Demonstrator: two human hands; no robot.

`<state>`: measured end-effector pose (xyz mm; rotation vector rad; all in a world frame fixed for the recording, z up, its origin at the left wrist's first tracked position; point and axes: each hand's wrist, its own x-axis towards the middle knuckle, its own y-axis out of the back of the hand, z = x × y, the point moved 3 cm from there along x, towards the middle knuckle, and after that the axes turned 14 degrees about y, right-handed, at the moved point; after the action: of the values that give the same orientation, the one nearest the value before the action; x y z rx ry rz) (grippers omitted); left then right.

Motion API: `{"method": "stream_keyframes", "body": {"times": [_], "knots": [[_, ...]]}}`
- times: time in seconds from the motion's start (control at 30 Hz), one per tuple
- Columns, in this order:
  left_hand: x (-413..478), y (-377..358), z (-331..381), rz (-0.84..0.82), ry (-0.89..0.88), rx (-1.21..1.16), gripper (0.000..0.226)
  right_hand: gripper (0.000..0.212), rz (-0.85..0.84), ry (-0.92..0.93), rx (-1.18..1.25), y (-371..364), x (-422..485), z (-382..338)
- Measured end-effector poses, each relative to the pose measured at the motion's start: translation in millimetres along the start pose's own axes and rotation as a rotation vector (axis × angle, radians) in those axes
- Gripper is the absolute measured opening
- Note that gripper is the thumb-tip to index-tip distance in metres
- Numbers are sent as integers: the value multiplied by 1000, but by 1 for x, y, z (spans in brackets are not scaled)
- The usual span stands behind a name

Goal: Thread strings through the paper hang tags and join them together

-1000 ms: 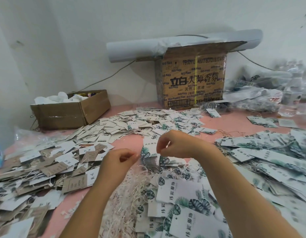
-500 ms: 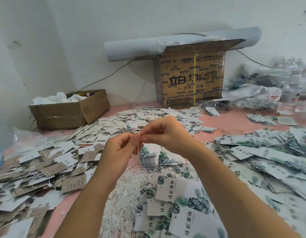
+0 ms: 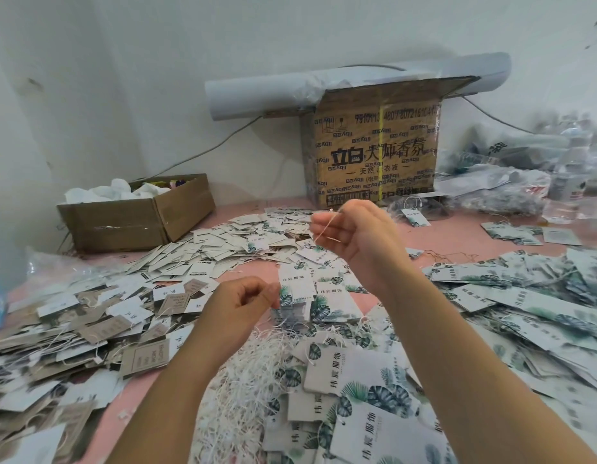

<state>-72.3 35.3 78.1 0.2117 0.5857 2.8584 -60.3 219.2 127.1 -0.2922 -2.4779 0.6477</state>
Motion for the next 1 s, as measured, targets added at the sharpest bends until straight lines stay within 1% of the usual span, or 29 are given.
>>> {"method": "stream_keyframes", "body": {"times": [0.1,0.13,0.2,0.23,0.3,0.37,0.4,0.43,0.5,0.57,0.6,0.7,0.83,0.9,1.0], "knots": [[3,-2,-10,-44,57,90,29,22,174,20,84,10,3,-1],[4,-2,-14,-53,71,119,28,23,205,25,52,13,3,-1],[6,-4,-20,-58,101,162,26,22,204,25,-123,19,4,2],[7,-4,-22,-47,117,189,25,18,159,14,-264,20,3,4],[9,-4,-27,2,150,256,23,7,-33,-45,-634,20,2,14],[11,-2,-31,48,175,300,23,19,-307,-140,-1072,20,-2,31],[12,-1,-33,61,183,314,23,26,-428,-197,-1243,20,-5,42],[13,0,-35,70,190,324,22,33,-501,-248,-1364,21,-8,50],[15,2,-41,89,207,341,18,42,-535,-299,-1493,25,-12,65],[16,3,-44,115,223,369,12,43,-515,-303,-1528,27,-15,73],[16,3,-45,116,228,382,10,43,-501,-306,-1504,28,-15,76],[16,-1,-46,71,237,386,7,43,-479,-342,-1340,28,-16,77],[15,-7,-45,30,238,385,7,27,-400,-373,-1161,27,-17,74],[15,-8,-43,42,217,383,10,22,-357,-372,-1107,27,-17,71],[15,-7,-39,94,178,314,15,18,-301,-331,-1009,29,-12,64]]}}
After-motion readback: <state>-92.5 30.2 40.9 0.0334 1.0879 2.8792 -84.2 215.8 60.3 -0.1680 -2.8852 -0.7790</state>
